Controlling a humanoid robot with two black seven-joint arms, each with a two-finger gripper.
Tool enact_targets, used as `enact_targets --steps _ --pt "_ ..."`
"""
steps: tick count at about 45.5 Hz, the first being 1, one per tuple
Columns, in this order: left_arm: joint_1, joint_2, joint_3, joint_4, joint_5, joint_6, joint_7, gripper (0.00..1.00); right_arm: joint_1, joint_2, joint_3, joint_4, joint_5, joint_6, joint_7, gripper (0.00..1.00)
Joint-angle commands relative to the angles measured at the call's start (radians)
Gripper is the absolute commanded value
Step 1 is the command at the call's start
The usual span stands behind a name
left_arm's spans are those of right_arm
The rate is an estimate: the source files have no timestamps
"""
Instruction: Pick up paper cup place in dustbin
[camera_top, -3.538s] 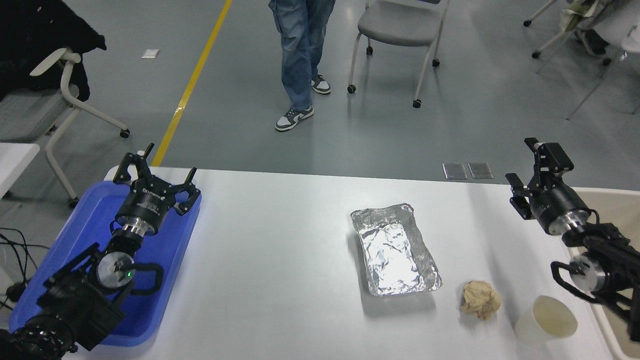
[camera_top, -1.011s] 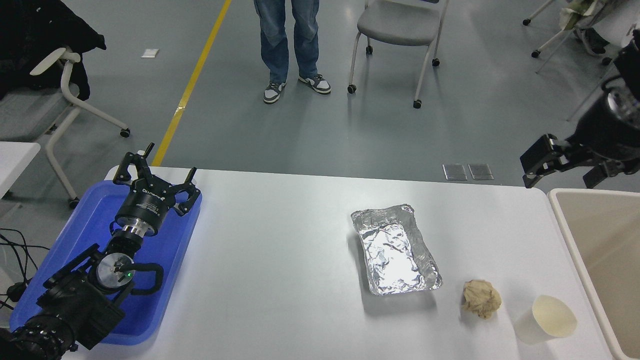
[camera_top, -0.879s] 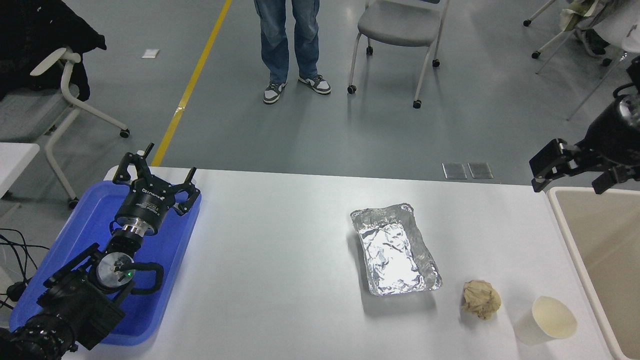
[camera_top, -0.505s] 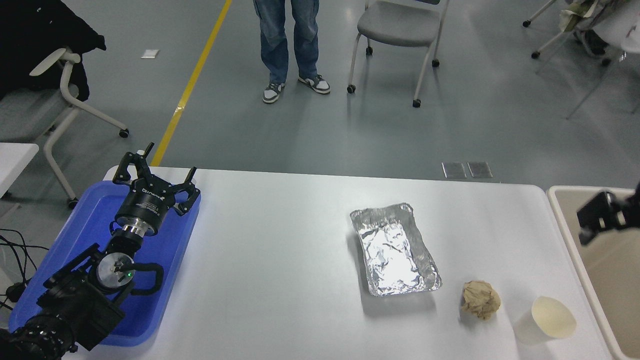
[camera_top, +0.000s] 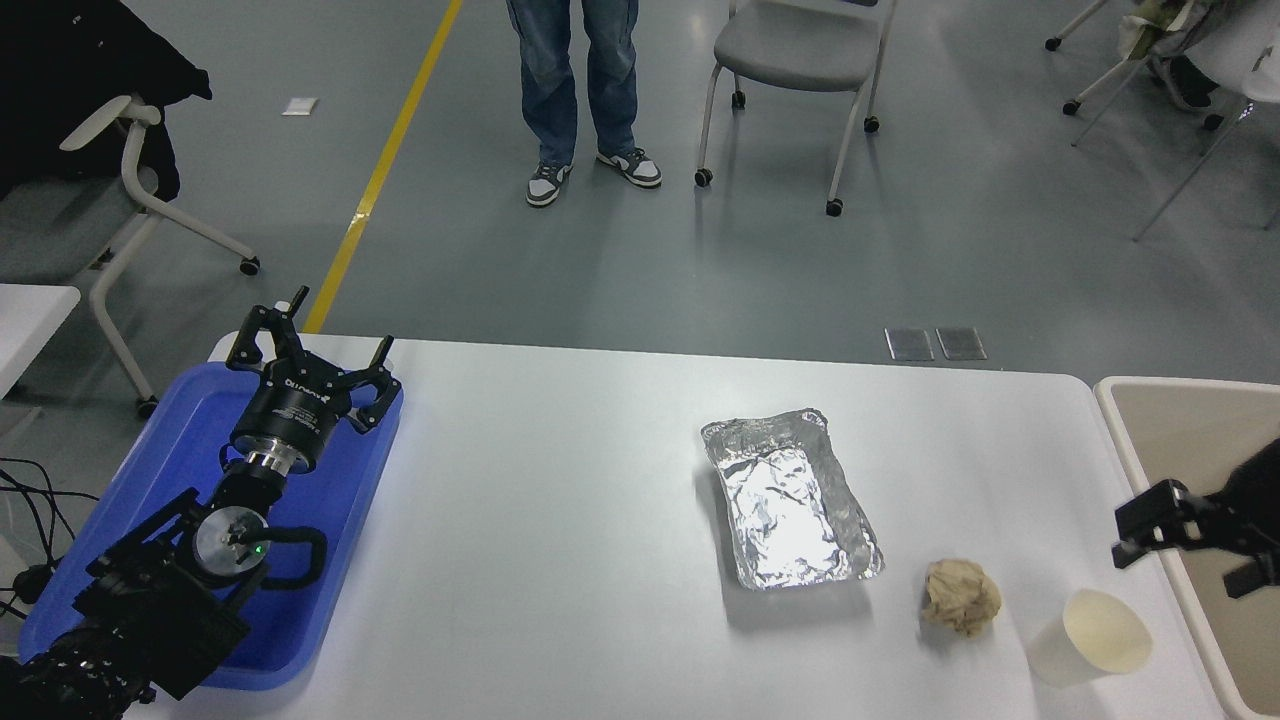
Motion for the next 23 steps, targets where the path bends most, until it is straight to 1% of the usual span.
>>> enact_targets --steps 1,10,23 --pt "0.0 0.0 0.0 0.0 -0.001 0.0 0.0 1.0 -0.133 -0.002 0.055 0.0 -0.023 -0.21 0.002 0.98" --pt "0.0 0.0 0.0 0.0 0.0 0.0 0.0 1.0 -0.139 -0.005 0.074 0.003 -0.147 -0.208 0.004 0.99" --pt "0.0 0.0 0.0 0.0 0.0 0.0 0.0 1.0 -0.217 0.001 0.107 -0.005 -0.162 -0.219 0.002 0.99"
